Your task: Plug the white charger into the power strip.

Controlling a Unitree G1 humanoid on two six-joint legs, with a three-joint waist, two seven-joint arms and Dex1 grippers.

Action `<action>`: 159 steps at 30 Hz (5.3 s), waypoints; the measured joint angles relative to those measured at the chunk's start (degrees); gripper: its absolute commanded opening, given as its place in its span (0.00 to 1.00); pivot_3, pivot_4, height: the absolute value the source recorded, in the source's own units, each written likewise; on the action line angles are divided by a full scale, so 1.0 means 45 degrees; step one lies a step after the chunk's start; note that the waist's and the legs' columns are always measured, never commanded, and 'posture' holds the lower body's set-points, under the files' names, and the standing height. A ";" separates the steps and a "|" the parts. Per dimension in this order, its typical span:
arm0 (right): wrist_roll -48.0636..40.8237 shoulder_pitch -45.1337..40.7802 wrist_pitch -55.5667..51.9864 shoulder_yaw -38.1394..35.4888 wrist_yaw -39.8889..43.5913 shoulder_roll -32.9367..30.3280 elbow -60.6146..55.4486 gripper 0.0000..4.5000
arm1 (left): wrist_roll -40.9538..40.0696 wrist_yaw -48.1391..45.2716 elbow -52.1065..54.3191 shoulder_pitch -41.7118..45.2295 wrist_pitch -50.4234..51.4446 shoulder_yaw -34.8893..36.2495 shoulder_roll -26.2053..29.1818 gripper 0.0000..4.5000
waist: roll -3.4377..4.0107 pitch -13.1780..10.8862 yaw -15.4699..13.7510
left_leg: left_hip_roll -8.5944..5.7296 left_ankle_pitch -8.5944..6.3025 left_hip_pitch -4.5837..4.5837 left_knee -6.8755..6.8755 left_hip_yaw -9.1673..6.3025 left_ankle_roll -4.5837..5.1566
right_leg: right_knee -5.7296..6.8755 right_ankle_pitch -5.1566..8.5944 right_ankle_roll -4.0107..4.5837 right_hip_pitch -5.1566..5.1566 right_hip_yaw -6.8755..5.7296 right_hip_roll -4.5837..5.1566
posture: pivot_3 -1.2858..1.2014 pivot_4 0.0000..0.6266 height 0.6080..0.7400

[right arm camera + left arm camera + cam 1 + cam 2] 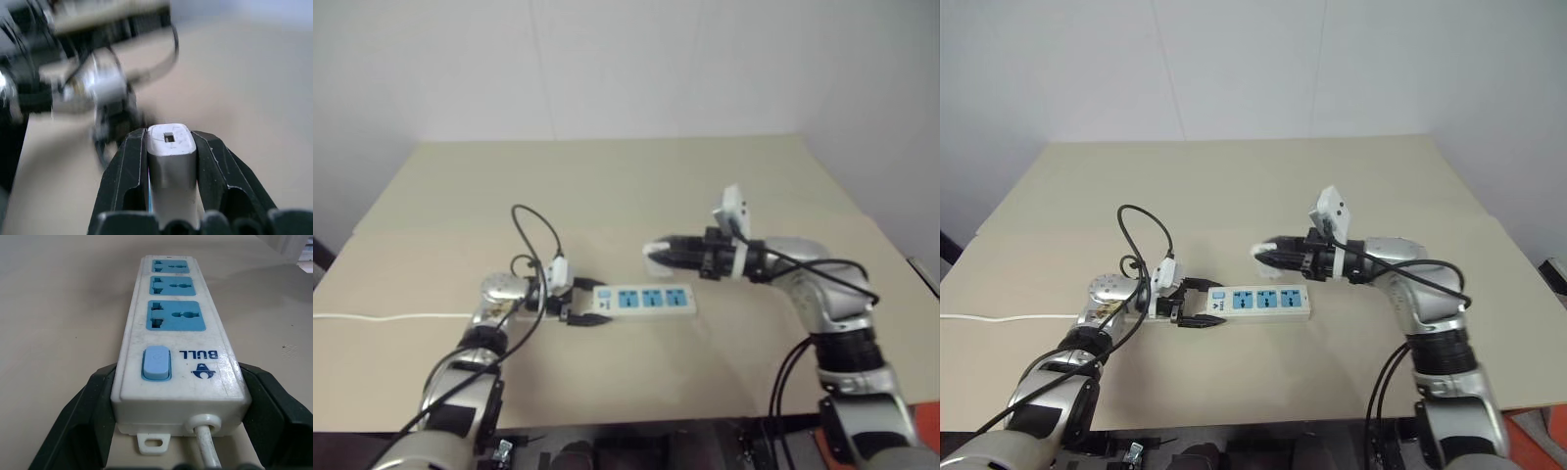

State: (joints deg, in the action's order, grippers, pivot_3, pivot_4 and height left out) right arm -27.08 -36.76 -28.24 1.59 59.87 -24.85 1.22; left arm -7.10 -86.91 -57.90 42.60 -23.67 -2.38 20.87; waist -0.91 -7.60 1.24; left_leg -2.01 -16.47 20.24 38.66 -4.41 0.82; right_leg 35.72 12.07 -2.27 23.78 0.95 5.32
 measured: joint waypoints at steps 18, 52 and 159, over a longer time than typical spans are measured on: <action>0.0504 -0.0569 0.4889 0.0494 0.3536 0.3238 0.6409 0.25 | 0.0021 -0.0001 0.0185 -0.0143 0.0057 -0.0132 0.0078 0.72 | 0.0010 0.0000 0.0044 | -0.0003 0.0000 0.0001 -0.0008 -0.0017 -0.0001 | 0.0023 -0.0001 0.0001 0.0035 -0.0003 0.0003 | 0.52 0.24 1.00; 0.1559 -0.1553 0.7903 -0.0111 0.4264 0.3422 1.0499 0.25 | -0.0013 -0.0048 0.0203 -0.0164 0.0079 -0.0187 0.0274 0.72 | 0.0015 0.0002 0.0255 | -0.0004 0.0000 -0.0001 -0.0020 -0.0051 -0.0001 | 0.0034 -0.0002 0.0003 0.0053 0.0010 0.0013 | 0.52 0.24 1.00; 0.3347 -0.2553 0.6453 0.0676 0.4353 0.2607 1.0316 0.71 | -0.0024 0.0181 0.0503 -0.0557 0.0169 -0.0266 0.0213 0.72 | 0.0110 0.0100 0.0225 | 0.0001 -0.0006 -0.0189 -0.0105 -0.0045 0.0000 | -0.0036 0.0007 0.0002 -0.0120 0.0022 0.0017 | 0.52 0.24 1.00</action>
State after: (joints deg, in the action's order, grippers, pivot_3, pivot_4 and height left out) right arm -12.02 -48.25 0.80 4.64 79.46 -13.12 47.65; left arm -7.21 -86.10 -55.64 40.09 -22.91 -3.57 21.82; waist -0.41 -7.15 2.25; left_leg -2.00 -16.50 19.39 38.19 -4.61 0.82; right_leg 35.56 12.10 -2.26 23.24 1.05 5.40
